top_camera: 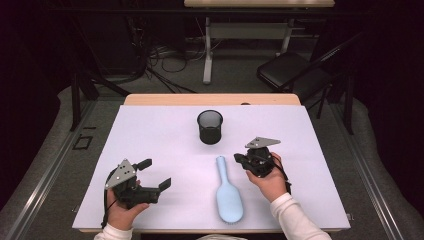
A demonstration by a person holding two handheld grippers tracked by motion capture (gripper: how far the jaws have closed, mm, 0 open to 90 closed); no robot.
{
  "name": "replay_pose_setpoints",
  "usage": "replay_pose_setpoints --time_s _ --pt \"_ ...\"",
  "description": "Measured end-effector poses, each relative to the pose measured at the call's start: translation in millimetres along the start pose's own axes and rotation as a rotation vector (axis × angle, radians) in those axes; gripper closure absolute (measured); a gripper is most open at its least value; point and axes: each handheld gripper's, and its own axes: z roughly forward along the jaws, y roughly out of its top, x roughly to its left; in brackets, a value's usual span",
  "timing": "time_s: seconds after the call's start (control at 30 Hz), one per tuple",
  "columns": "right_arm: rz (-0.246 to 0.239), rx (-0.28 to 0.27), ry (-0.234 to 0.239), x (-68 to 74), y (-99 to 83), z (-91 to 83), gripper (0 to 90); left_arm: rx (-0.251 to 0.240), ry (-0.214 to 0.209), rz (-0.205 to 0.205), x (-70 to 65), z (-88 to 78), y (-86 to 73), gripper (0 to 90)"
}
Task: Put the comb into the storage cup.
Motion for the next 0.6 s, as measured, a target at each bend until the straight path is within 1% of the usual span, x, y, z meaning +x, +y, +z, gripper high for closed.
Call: replay_pose_setpoints --time_s 0.13,0.17,0.23,0.27,0.47,0.5,0.53,0.6 --pt "-0.001 0.011 0.010 1.5 3.2 6.9 90.0 0.001 0.000 0.000 0.2 0.2 0.0 2.4" --pt "0.000 0.017 0.016 2.3 4.6 11.6 90.0 0.000 0.001 0.001 0.2 0.2 0.0 2.4" --pt "0.000 0.024 0.018 2.9 5.4 13.8 90.0 0.000 0.001 0.001 0.3 0.2 -0.1 2.4" --pt "-0.003 0.034 0.018 4.7 6.9 19.0 90.0 0.001 0.003 0.001 0.5 0.4 -0.3 2.8" --pt "-0.022 0.054 0.028 12.1 10.2 32.2 90.0 0.004 0.003 0.003 1.0 0.5 -0.3 3.0" --pt "-0.032 0.058 0.031 13.1 10.8 34.9 90.0 0.004 0.003 0.003 0.9 0.5 -0.3 3.0" --pt "-0.032 0.058 0.031 13.1 10.8 34.9 90.0 0.004 0.003 0.003 0.9 0.5 -0.3 3.0" --pt "-0.033 0.070 0.035 17.7 12.4 43.7 90.0 0.005 0.004 0.003 0.8 0.9 -0.5 3.0"
